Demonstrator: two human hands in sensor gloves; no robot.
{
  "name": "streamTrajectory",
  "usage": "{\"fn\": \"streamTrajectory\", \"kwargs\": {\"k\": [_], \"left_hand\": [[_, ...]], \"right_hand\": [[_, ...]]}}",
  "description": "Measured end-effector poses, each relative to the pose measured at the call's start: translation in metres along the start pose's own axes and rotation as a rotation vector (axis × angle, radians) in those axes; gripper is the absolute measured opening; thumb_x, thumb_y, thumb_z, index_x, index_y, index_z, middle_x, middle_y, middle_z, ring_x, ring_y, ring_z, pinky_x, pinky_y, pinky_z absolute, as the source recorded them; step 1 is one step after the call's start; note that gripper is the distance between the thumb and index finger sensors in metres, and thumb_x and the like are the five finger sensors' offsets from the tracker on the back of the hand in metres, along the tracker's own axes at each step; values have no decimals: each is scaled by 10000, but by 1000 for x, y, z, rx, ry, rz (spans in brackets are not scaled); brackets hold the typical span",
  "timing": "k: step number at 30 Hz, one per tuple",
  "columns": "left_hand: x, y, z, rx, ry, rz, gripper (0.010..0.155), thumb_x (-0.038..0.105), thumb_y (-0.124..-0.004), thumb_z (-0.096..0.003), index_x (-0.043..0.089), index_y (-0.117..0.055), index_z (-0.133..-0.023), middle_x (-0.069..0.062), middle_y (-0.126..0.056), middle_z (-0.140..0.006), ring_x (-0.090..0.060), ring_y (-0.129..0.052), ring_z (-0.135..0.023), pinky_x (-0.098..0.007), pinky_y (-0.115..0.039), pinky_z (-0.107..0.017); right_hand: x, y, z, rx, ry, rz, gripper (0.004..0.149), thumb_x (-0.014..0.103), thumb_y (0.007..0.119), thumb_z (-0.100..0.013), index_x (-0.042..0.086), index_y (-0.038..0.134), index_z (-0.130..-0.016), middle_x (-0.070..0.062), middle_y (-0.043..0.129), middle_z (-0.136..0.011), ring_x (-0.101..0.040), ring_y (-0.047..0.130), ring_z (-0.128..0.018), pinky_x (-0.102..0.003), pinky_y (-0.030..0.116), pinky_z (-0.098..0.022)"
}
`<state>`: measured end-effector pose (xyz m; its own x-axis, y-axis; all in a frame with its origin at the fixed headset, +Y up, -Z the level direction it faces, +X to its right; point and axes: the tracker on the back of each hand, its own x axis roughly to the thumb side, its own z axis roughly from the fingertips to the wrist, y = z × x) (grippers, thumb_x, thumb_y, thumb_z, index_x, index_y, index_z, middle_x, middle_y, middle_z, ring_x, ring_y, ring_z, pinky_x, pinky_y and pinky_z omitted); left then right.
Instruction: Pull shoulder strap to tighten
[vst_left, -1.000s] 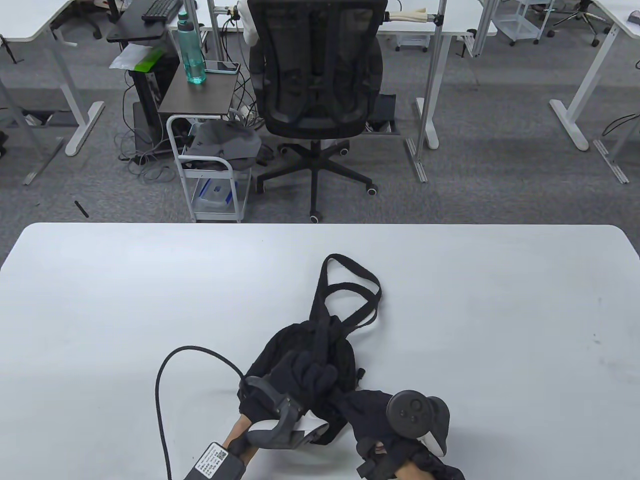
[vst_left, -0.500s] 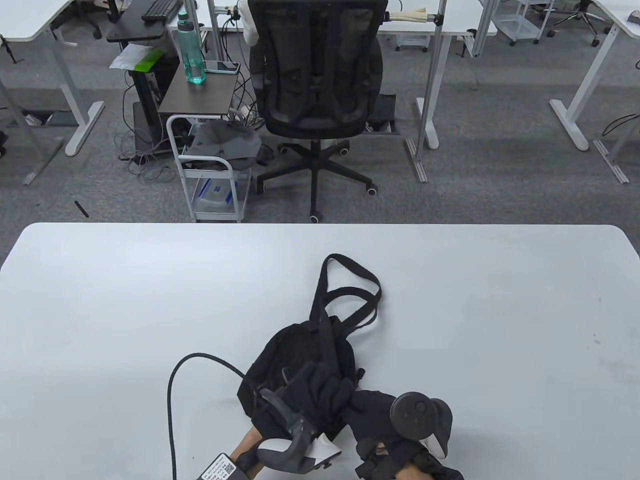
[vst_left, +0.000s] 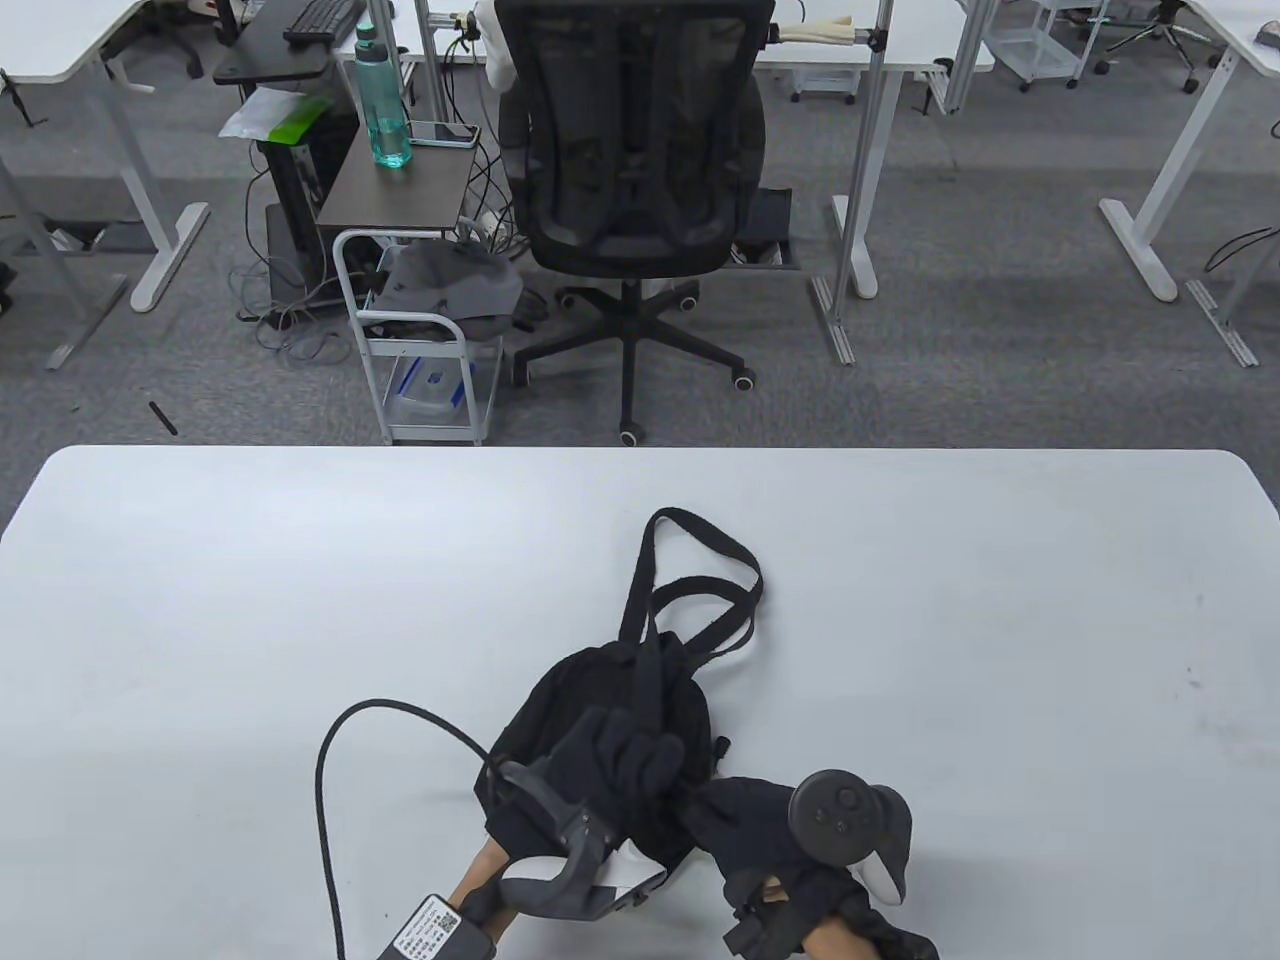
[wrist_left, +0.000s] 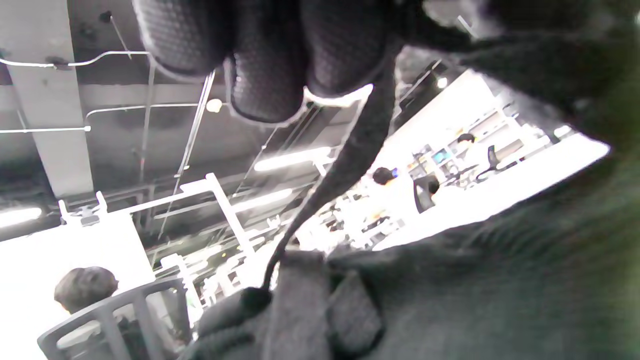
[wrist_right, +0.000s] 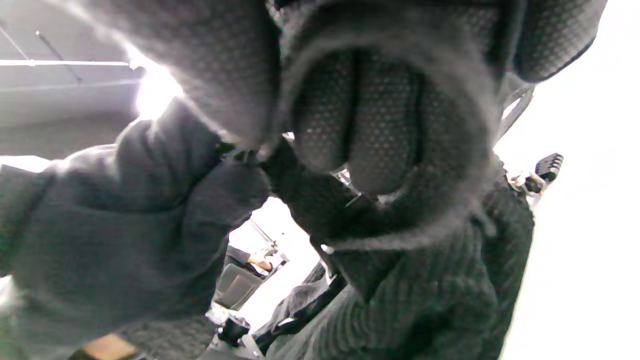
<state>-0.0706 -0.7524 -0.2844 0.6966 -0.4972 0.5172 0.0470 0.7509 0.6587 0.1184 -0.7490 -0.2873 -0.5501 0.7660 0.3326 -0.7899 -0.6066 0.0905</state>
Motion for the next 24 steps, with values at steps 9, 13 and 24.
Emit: {"fn": "streamTrajectory", "kwargs": {"k": [9, 13, 24], "left_hand": [[13, 9, -5, 39, -45, 20, 644, 435, -545, -313, 327, -582, -947, 146, -900, -678, -142, -924, -765, -352, -800, -548], [4, -2, -6, -8, -34, 3, 649, 433, -528, -308, 369, -554, -954, 159, -900, -657, -116, -937, -705, -309, -816, -466], [-5, 3, 1, 0, -17, 1, 636, 446, -578, -317, 354, -611, -945, 153, -943, -626, -115, -975, -671, -309, -839, -474]], "right_hand": [[8, 1, 0, -14, -27, -26, 353, 360, 862, -406, 85, 1004, -575, -120, 1091, -523, -351, 1067, -457, -571, 780, -487], [8, 2, -3, 6, -20, 1, 357, 341, 855, -411, 60, 1011, -566, -128, 1096, -505, -354, 1069, -441, -567, 787, -482], [-4, -5, -3, 50, -3, -23, 478, 421, 910, -385, 70, 955, -708, -162, 1028, -682, -394, 1011, -584, -600, 738, -519]]}}
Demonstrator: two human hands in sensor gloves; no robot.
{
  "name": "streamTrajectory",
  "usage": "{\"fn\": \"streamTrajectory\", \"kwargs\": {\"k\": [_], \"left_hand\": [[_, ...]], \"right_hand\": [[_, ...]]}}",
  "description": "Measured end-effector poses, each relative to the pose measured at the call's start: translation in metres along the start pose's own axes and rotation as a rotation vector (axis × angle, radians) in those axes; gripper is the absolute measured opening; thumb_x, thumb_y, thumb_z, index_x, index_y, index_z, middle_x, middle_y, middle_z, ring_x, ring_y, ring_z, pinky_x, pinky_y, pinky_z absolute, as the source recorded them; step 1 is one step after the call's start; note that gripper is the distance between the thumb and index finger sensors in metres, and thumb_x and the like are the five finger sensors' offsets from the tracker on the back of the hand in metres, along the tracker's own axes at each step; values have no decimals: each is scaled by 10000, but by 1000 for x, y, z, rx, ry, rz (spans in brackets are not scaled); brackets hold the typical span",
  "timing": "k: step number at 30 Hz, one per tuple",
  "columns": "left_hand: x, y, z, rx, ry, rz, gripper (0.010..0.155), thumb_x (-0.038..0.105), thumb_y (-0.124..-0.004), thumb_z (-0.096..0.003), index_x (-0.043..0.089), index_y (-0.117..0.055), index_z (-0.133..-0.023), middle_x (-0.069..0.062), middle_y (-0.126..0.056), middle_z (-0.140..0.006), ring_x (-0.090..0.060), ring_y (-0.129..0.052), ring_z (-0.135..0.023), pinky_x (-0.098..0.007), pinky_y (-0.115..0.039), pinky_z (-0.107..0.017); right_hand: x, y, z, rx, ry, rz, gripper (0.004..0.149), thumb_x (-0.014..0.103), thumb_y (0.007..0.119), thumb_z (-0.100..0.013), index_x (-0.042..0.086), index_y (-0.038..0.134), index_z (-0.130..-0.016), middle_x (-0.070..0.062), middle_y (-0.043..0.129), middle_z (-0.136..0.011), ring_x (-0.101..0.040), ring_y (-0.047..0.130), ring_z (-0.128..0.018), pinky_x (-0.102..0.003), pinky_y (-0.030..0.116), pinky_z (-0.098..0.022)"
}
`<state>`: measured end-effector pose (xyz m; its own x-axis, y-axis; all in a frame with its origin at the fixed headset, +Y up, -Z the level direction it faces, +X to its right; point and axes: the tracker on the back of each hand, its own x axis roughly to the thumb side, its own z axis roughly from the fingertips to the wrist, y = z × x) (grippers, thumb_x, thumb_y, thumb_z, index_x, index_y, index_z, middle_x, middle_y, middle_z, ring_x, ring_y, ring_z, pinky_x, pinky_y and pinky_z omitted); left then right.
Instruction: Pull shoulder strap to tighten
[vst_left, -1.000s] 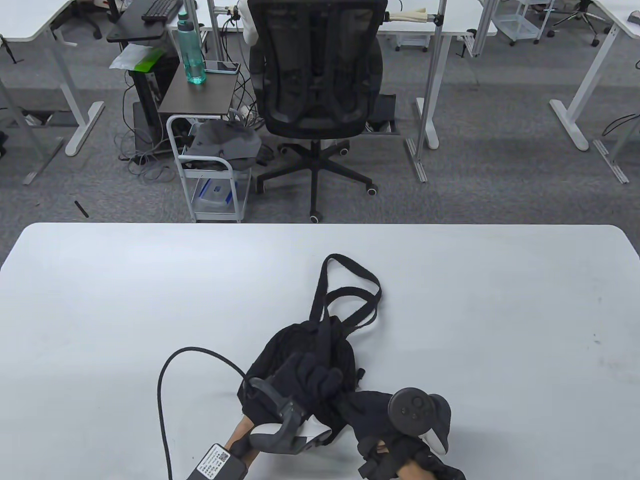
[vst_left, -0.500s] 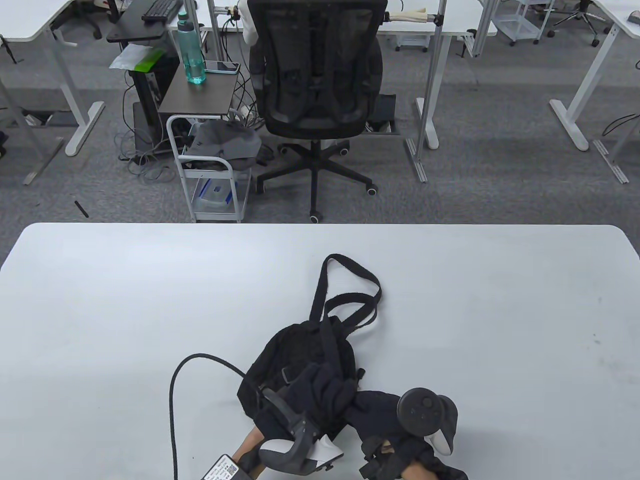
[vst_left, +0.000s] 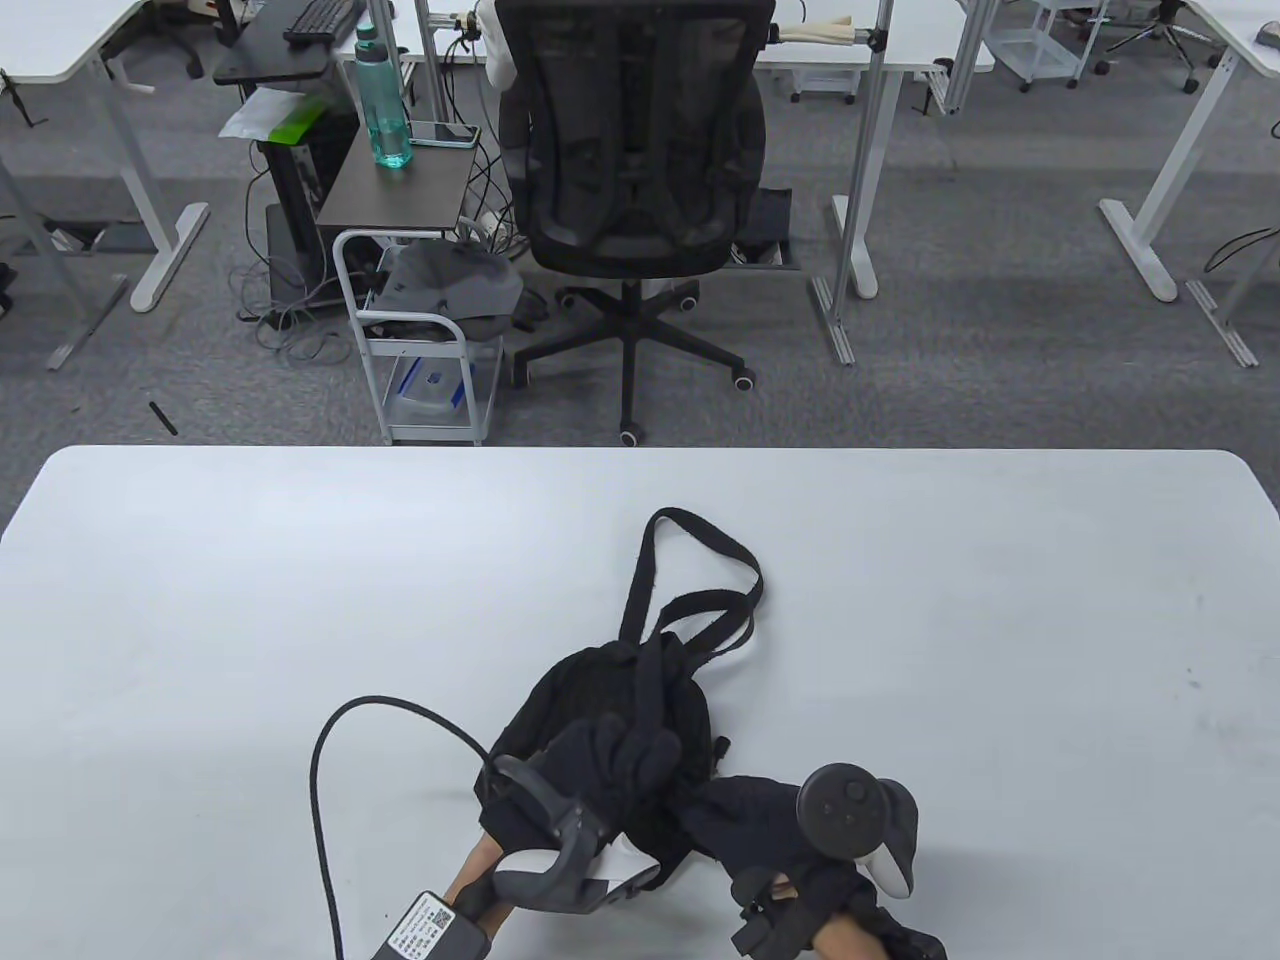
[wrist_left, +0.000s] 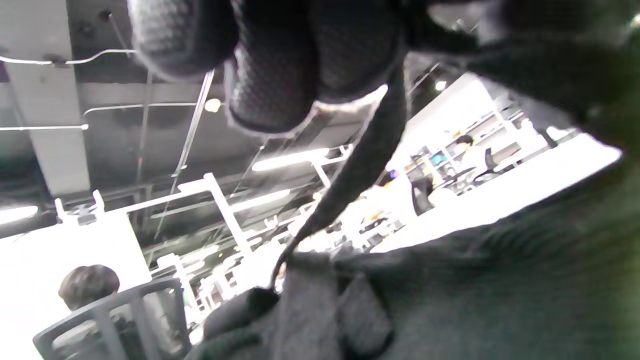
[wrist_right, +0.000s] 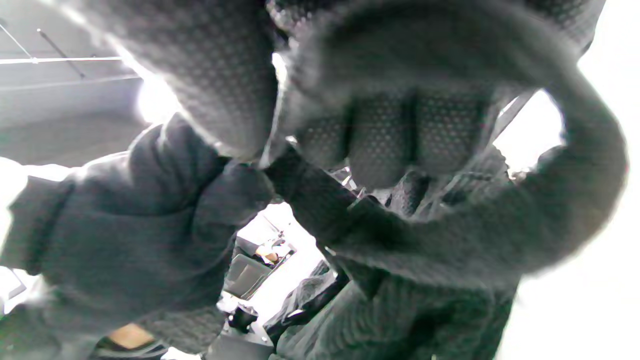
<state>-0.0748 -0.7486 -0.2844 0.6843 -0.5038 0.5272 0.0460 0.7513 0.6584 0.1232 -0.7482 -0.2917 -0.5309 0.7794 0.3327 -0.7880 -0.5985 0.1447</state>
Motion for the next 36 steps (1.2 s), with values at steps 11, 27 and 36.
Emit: {"fn": "streamTrajectory", "kwargs": {"k": [11, 27, 36], "left_hand": [[16, 6, -6, 39, -32, 38, 644, 444, -543, -312, 354, -575, -949, 162, -919, -631, -113, -960, -683, -324, -826, -496], [7, 8, 1, 28, -31, 23, 638, 454, -582, -314, 342, -608, -941, 159, -953, -604, -108, -988, -656, -317, -844, -493], [16, 3, -6, 30, -48, 88, 648, 441, -545, -309, 337, -577, -948, 159, -932, -611, -113, -974, -669, -332, -831, -507]], "right_hand": [[6, 4, 0, -6, -27, -56, 358, 347, 857, -414, 66, 1005, -582, -129, 1091, -518, -345, 1068, -434, -564, 793, -472], [-4, 5, -3, 39, -12, -56, 493, 468, 874, -404, 69, 968, -678, -159, 1045, -639, -383, 1027, -538, -585, 755, -501], [2, 8, 0, -5, -20, -50, 364, 348, 859, -414, 55, 1014, -563, -141, 1098, -487, -343, 1074, -399, -555, 809, -448]]}}
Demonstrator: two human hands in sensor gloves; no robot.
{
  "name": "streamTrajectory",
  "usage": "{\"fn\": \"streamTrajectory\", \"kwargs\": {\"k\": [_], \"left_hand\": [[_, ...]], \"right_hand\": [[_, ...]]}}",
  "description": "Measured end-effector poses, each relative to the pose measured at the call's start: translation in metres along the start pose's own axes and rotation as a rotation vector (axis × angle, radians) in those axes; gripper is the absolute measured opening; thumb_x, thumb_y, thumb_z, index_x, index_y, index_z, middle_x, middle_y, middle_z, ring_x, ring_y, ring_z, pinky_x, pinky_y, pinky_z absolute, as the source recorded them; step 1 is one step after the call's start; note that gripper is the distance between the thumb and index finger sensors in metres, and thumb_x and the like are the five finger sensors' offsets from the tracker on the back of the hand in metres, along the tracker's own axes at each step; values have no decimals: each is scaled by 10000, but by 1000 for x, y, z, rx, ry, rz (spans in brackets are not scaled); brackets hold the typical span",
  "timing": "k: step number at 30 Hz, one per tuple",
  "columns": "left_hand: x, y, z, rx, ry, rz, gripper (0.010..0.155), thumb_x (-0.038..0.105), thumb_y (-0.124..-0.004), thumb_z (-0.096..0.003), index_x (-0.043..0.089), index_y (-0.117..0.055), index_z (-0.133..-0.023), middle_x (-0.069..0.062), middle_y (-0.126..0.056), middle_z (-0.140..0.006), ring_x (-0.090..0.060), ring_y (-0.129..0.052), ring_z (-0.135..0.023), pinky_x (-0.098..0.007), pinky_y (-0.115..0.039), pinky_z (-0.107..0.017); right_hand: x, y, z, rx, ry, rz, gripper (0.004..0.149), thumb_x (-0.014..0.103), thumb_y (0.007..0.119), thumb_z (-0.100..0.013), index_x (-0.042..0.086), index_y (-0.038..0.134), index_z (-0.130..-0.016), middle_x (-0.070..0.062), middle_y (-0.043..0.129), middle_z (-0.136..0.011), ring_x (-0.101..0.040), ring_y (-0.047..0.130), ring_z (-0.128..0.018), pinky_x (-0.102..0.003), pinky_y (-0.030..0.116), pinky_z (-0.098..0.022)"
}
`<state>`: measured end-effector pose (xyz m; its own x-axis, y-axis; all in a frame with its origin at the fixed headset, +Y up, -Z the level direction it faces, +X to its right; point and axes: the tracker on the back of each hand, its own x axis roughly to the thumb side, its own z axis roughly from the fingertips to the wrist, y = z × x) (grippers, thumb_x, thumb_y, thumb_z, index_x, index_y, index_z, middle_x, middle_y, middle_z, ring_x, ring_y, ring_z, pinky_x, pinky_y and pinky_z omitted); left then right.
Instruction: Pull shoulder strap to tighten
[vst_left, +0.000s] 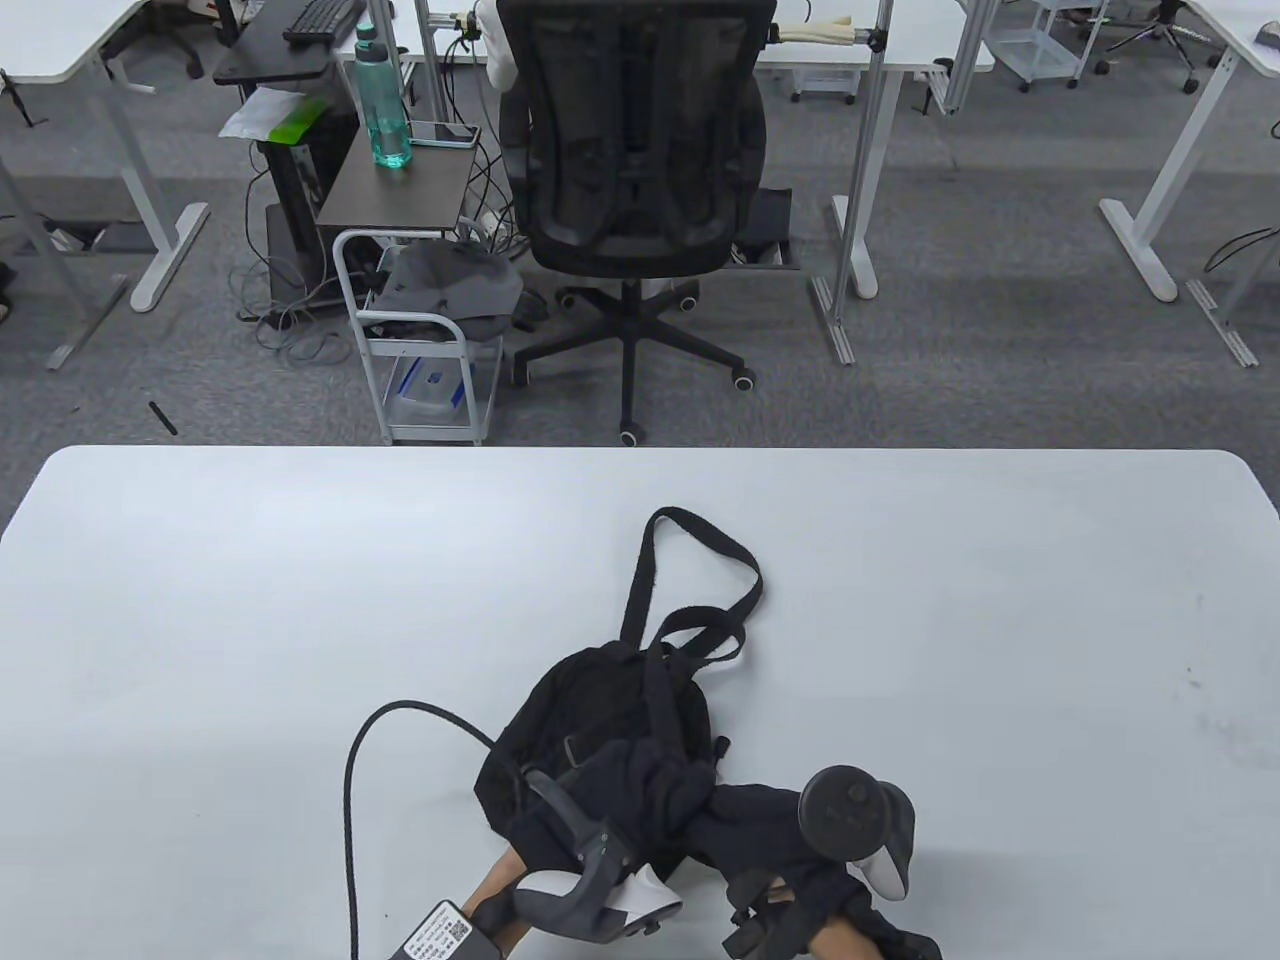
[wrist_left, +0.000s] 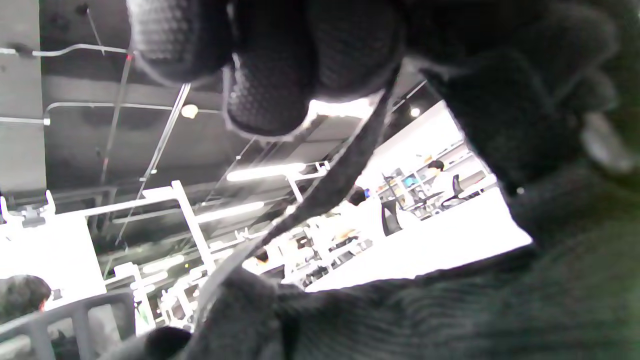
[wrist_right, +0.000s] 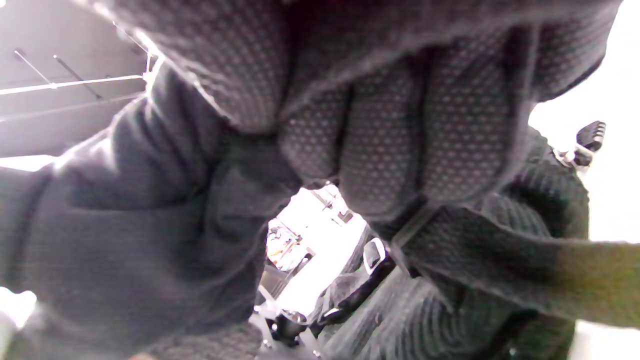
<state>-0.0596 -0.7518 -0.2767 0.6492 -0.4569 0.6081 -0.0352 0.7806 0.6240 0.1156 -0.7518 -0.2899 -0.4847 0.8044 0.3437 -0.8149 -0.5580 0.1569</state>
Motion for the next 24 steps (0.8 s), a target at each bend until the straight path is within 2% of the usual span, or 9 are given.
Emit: {"fn": "streamTrajectory", "kwargs": {"k": [5, 7, 11, 14, 17, 24], "left_hand": [[-18, -21, 1, -81, 35, -57, 647, 430, -521, -310, 372, -519, -954, 167, -903, -621, -107, -947, -696, -331, -815, -527], [-24, -24, 4, -84, 54, -23, 647, 429, -526, -310, 368, -524, -954, 156, -907, -622, -118, -946, -698, -337, -813, -525], [-18, -15, 4, -64, 28, -81, 640, 428, -550, -319, 341, -545, -954, 154, -916, -619, -117, -955, -688, -332, -821, -519], [-13, -10, 3, -43, 12, -58, 640, 433, -556, -319, 334, -551, -952, 152, -920, -614, -118, -960, -681, -331, -825, -514], [-6, -4, 2, -17, 1, -38, 641, 435, -560, -320, 333, -552, -953, 150, -923, -611, -120, -962, -677, -333, -825, -513], [1, 0, 0, -2, -9, -22, 641, 435, -557, -316, 327, -562, -947, 149, -927, -606, -120, -966, -674, -336, -826, -514]], "right_hand": [[0, 2, -3, 24, 11, 52, 364, 333, 853, -416, 41, 1019, -556, -145, 1100, -477, -347, 1073, -394, -557, 808, -448], [-2, 3, -4, 33, 16, 56, 363, 336, 854, -418, 44, 1019, -558, -141, 1101, -480, -344, 1074, -394, -555, 809, -448], [-5, 1, -4, 25, 35, 47, 361, 362, 875, -411, 79, 1015, -586, -140, 1092, -534, -357, 1063, -447, -562, 790, -468], [-8, -2, -2, 8, 46, 18, 470, 432, 881, -404, 55, 975, -669, -173, 1049, -626, -389, 1028, -524, -585, 758, -492], [-6, 0, -2, 7, 36, 0, 461, 443, 870, -409, 66, 986, -647, -161, 1062, -601, -379, 1039, -502, -578, 767, -485], [-2, 1, 0, -7, 23, 3, 359, 359, 864, -413, 73, 1010, -573, -134, 1094, -506, -343, 1068, -419, -555, 803, -455]]}}
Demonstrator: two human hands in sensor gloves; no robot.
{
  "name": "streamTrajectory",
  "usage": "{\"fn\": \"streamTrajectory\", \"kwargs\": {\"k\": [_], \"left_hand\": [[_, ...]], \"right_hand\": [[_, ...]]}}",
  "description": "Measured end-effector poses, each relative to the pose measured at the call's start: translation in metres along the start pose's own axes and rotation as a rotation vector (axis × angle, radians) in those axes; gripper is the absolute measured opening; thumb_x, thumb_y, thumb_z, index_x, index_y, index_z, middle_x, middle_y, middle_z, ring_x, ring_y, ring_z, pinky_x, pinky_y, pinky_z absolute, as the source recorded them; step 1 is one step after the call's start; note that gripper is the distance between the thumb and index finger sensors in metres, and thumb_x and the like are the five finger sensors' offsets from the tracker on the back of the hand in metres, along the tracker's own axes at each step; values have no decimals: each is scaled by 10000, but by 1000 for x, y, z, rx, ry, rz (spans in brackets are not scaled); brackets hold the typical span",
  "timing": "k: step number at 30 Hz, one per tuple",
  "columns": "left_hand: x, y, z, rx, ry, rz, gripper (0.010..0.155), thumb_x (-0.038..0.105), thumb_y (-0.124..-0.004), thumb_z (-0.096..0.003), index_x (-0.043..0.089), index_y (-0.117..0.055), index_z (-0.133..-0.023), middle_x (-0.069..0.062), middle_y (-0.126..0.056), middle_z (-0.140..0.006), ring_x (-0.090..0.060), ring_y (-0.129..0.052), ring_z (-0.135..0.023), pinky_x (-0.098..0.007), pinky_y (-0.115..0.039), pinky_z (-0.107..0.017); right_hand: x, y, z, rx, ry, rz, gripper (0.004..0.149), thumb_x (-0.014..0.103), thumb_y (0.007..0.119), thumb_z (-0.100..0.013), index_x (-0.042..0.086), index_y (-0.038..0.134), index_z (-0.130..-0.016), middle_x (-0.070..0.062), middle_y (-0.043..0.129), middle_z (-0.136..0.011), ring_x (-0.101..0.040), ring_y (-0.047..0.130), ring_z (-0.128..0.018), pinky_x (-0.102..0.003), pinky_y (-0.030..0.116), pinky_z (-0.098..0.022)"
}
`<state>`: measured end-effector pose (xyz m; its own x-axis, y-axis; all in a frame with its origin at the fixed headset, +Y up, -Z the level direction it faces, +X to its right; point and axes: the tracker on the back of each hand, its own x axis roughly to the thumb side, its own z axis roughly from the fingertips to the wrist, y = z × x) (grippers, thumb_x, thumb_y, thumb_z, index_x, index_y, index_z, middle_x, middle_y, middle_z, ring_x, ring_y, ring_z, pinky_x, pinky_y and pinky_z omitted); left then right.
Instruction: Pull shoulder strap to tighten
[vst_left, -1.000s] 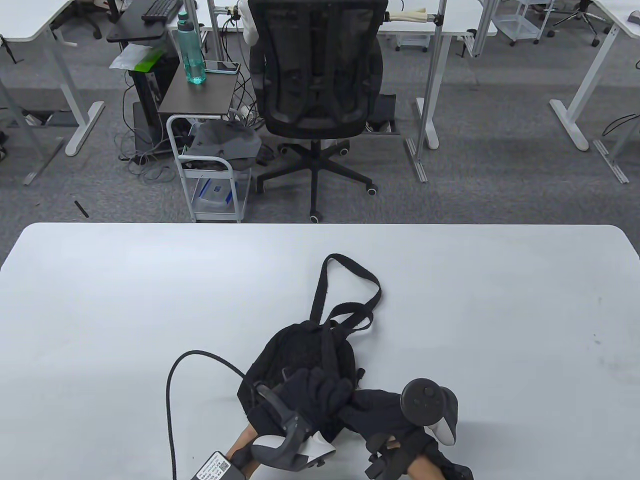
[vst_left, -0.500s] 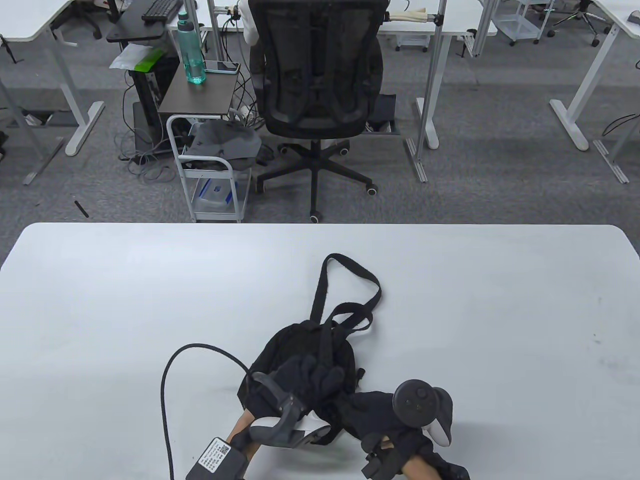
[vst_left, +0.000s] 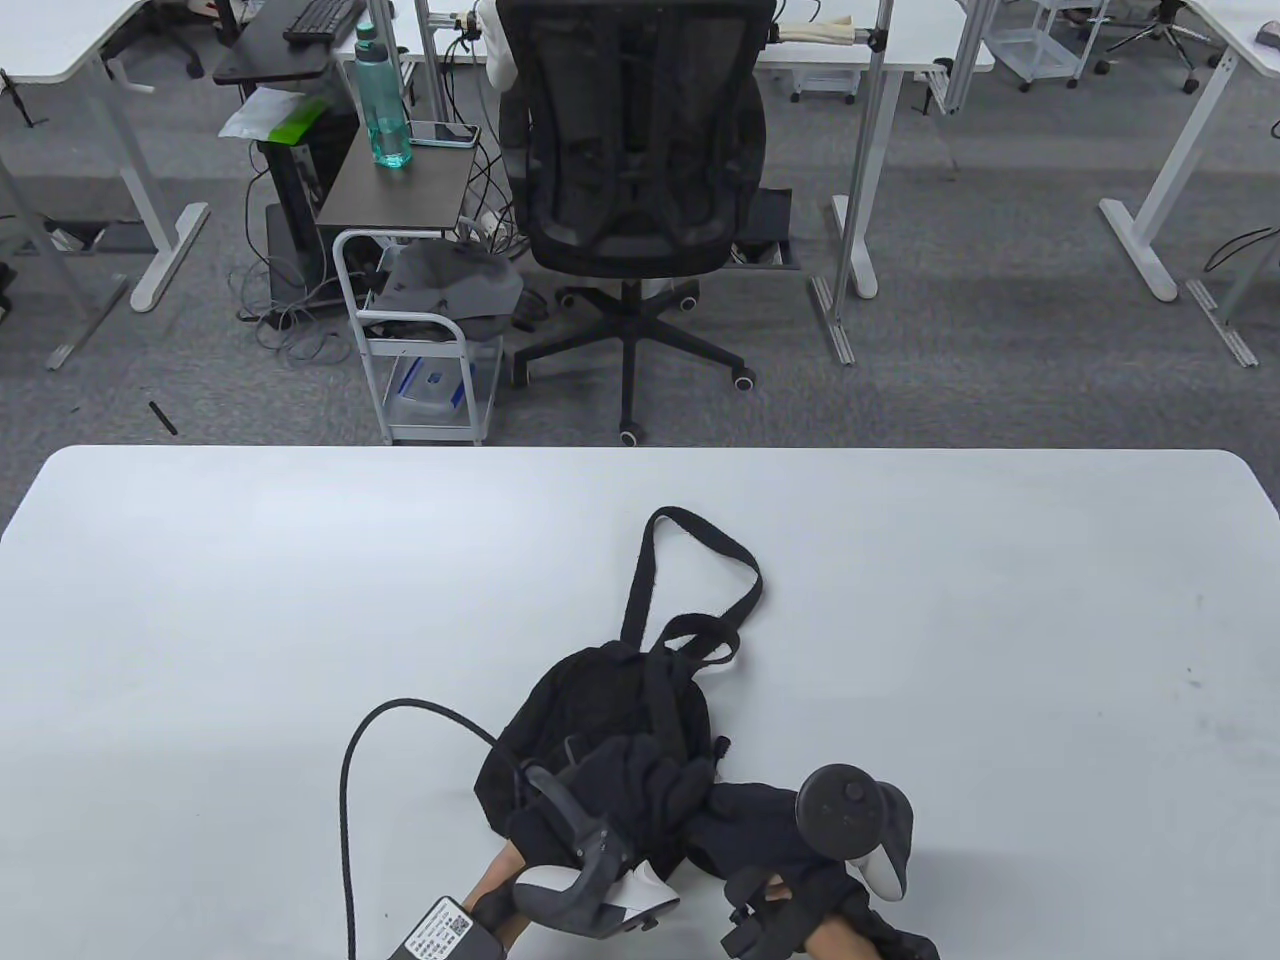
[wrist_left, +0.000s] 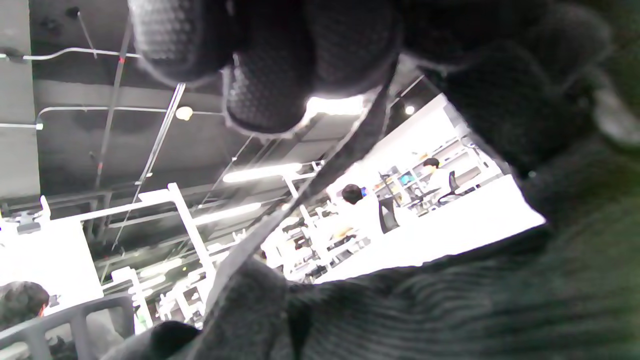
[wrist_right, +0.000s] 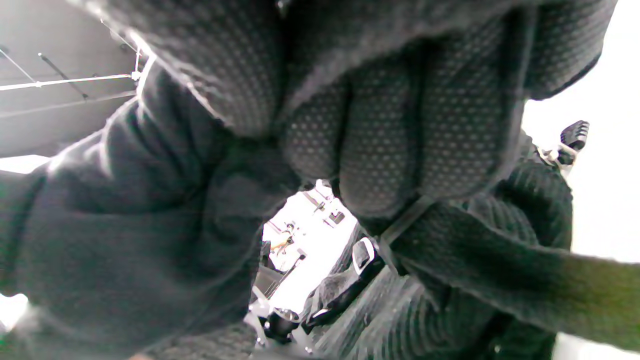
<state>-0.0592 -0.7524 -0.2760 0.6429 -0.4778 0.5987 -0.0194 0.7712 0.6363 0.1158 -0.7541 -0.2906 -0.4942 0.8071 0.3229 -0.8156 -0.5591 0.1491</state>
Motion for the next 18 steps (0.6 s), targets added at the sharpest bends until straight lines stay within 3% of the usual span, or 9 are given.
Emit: {"fn": "streamTrajectory", "kwargs": {"k": [8, 12, 15, 18], "left_hand": [[-19, -16, 3, -81, 52, -41, 648, 436, -520, -309, 380, -531, -954, 167, -911, -613, -106, -954, -689, -331, -819, -525], [-20, -11, 5, -67, 58, -44, 642, 426, -546, -318, 348, -547, -955, 154, -918, -611, -117, -958, -684, -336, -821, -521], [-16, -5, 5, -47, 34, -53, 636, 434, -563, -320, 341, -563, -949, 160, -930, -606, -109, -970, -673, -323, -833, -511], [-9, 2, 4, -15, 12, -43, 637, 441, -577, -319, 340, -572, -948, 158, -940, -593, -110, -981, -655, -319, -840, -498]], "right_hand": [[1, 0, 0, 34, 10, 27, 363, 336, 854, -415, 48, 1023, -558, -142, 1102, -480, -344, 1074, -396, -554, 808, -447], [-1, 0, -1, 32, 19, 22, 361, 336, 878, -408, 64, 1020, -599, -151, 1093, -548, -364, 1063, -458, -564, 791, -468], [-5, -1, -1, 58, 40, -7, 436, 339, 875, -409, 47, 944, -725, -183, 1018, -690, -402, 1004, -584, -590, 745, -508], [-6, -1, -1, 46, 39, -50, 471, 418, 865, -415, 54, 961, -697, -179, 1033, -662, -396, 1014, -560, -589, 750, -500]]}}
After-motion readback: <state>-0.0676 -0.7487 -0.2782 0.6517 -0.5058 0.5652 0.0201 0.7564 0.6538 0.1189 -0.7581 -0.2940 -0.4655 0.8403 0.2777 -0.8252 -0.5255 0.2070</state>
